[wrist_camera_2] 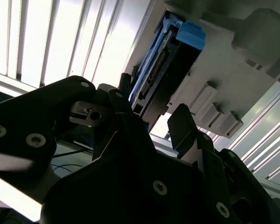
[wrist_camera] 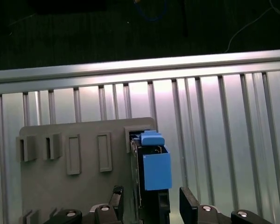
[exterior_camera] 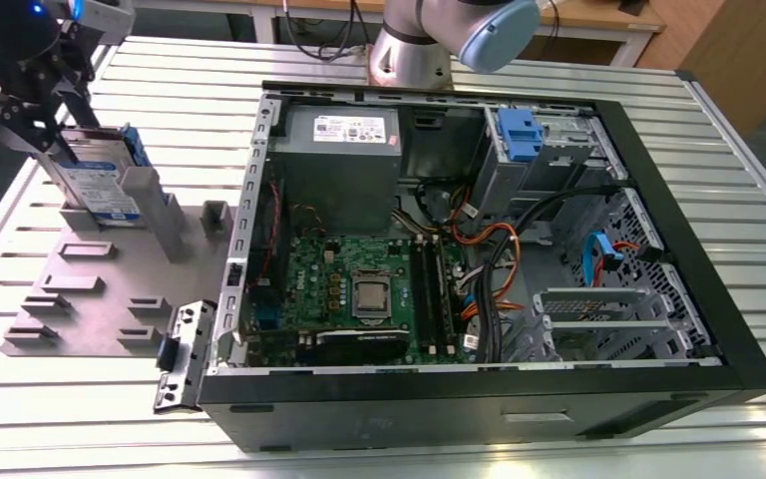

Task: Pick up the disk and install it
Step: 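Pick up the disk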

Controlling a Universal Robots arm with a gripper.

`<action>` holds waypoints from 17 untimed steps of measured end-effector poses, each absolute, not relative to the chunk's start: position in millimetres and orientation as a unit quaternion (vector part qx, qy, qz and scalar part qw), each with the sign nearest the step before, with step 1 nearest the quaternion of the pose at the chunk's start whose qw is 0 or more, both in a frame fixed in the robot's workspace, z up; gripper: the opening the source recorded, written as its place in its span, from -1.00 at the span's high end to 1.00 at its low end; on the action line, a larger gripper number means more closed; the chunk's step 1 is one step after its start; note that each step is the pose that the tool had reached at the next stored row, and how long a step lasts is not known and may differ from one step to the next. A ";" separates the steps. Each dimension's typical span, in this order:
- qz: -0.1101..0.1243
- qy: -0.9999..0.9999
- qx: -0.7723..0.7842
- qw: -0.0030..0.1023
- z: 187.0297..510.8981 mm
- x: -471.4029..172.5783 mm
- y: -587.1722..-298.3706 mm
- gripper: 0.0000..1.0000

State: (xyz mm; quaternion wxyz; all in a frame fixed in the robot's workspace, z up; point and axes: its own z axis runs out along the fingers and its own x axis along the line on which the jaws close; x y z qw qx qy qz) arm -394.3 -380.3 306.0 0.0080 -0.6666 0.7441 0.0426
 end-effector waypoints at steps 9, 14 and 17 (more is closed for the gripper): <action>0.043 0.742 -0.669 0.008 303.3 -387.0 -379.9 -0.18; 0.043 0.742 -0.669 0.008 303.3 -386.7 -379.9 -0.18; 0.043 0.742 -0.669 0.008 303.4 -386.6 -379.9 -0.18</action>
